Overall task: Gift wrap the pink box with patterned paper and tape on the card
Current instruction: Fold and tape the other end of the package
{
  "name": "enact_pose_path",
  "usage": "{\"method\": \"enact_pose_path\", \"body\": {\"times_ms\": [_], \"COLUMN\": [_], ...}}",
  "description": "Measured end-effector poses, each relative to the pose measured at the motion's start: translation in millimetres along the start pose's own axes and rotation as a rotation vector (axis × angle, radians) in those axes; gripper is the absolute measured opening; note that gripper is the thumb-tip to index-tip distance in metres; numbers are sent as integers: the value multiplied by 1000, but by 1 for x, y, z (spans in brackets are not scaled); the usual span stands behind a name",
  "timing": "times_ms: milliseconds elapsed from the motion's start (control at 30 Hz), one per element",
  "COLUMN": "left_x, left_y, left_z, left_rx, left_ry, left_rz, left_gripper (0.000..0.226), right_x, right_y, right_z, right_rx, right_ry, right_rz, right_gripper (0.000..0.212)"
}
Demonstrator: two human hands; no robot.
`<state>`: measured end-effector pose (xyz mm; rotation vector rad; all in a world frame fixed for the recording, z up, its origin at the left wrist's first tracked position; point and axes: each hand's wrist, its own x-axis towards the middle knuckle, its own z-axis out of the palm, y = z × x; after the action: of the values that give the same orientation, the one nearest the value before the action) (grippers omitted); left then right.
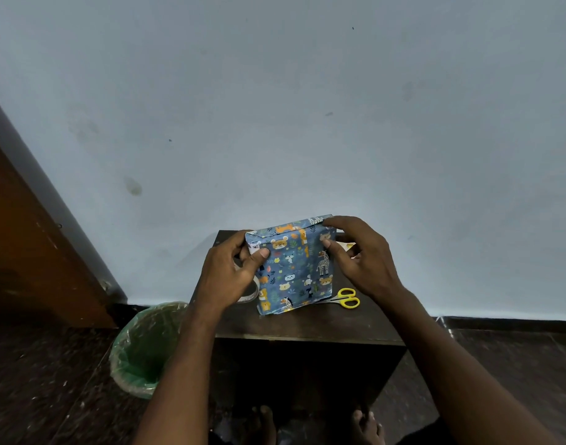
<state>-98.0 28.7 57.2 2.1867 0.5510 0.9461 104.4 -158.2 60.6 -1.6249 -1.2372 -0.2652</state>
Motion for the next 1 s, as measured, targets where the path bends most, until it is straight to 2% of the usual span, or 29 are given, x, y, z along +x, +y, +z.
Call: {"method": "enact_pose_path", "body": {"times_ms": [100,200,233,333,400,467,533,600,700,833,1000], "left_x": [-1,-2,-3,-6,-6,-2,3,8,11,17,29], "left_y": [3,5,6,16,32,51,65,73,79,81,98], "left_z": [1,-1,-2,-9,-16,-20,-16,-6,10,22,31], "left_rx": [-13,-45,-62,-201,-325,-441,-490,-445,-363,-304,-353], "left_ry": [-8,-11,-9,58,120,80,-28,-102,-133,-122,-92], "left_rz": [-15,-12,-16,-30,-2,16,14,26,76,87,59], "left_gripper": [15,13,14,37,35,31,30,31,37,43,39], "right_x": [0,2,3,7,8,6,5,4,4,6,3], "right_y": [2,1,0,1,0,-3,-5,-4,-5,-14,-23], "right_z": [1,7,8,9,10,13,17,20,21,12,6], "right_rx": [-5,-10,-24,-50,-36,-33,-45,-29,38,222,342], "right_ry": [6,-14,-31,-49,-23,0,26,49,35,-25,-71], "right_rz": [47,38,13,-10,11,9,-2,-1,52,151,216], "right_gripper": [33,46,47,38,36,36,37,39,42,52,62]}}
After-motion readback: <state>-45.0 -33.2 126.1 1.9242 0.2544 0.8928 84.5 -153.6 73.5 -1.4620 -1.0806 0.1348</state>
